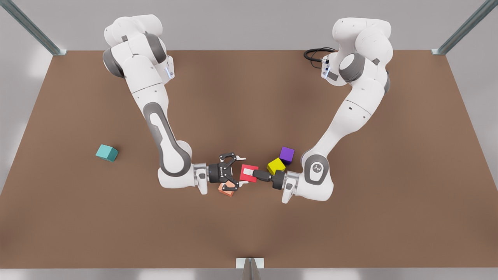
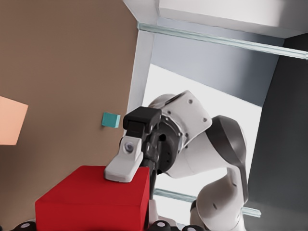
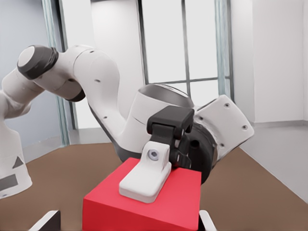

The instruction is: Pick up red wooden cube and pass to hand red wooden cube and place in blue wooden cube

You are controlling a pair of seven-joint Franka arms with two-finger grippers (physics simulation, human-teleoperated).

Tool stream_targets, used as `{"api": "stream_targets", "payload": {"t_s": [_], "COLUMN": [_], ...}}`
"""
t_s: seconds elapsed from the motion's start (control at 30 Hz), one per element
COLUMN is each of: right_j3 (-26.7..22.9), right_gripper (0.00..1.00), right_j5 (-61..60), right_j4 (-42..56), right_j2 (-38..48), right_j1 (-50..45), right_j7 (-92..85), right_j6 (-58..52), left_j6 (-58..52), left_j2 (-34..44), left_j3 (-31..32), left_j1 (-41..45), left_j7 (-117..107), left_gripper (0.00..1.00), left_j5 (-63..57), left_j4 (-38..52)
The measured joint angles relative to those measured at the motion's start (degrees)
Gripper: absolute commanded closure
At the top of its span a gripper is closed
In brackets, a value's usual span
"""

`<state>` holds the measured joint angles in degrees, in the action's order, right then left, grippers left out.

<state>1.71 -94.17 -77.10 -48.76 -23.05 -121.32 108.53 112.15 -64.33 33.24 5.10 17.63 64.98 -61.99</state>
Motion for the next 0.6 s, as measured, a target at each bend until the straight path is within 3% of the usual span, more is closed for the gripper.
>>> {"api": "stream_targets", "payload": {"t_s": [0.27,0.3,0.37,0.4,0.47,0.5,0.53,0.57,0.6], "right_j3": [0.23,0.31,0.32,0.32,0.32,0.32,0.33,0.36,0.38], "right_gripper": [0.0,0.03,0.27,0.32,0.32,0.32,0.32,0.32,0.32], "right_j5": [-1.07,-1.18,-1.22,-1.17,-1.15,-1.16,-1.17,-1.19,-1.2], "right_j4": [0.15,0.18,0.24,0.26,0.26,0.26,0.26,0.26,0.25], "right_j2": [-0.44,-0.53,-0.58,-0.58,-0.62,-0.63,-0.61,-0.58,-0.56], "right_j1": [-1.23,-1.27,-1.29,-1.3,-1.3,-1.31,-1.32,-1.35,-1.36], "right_j7": [-2.05,-2.25,-2.58,-2.71,-2.97,-3.09,-3.2,-3.32,-3.42], "right_j6": [2.17,2.38,2.65,2.73,2.86,2.92,2.97,3.0,3.03], "left_j6": [1.98,2.09,2.26,2.32,2.4,2.43,2.41,2.32,2.21], "left_j2": [-0.03,-0.03,-0.05,-0.12,-0.29,-0.32,-0.34,-0.35,-0.31], "left_j3": [0.79,0.8,0.76,0.78,0.82,0.8,0.78,0.79,0.78], "left_j1": [0.62,0.62,0.62,0.6,0.49,0.47,0.45,0.4,0.2], "left_j7": [0.33,0.36,0.41,0.44,0.49,0.52,0.6,0.79,0.93], "left_gripper": [0.47,0.47,0.47,0.47,0.47,0.4,0.12,0.0,0.0], "left_j5": [0.12,0.14,0.14,0.14,0.12,0.11,0.25,0.61,1.0], "left_j4": [-0.02,-0.05,-0.08,-0.07,-0.04,-0.05,-0.07,-0.08,-0.14]}}
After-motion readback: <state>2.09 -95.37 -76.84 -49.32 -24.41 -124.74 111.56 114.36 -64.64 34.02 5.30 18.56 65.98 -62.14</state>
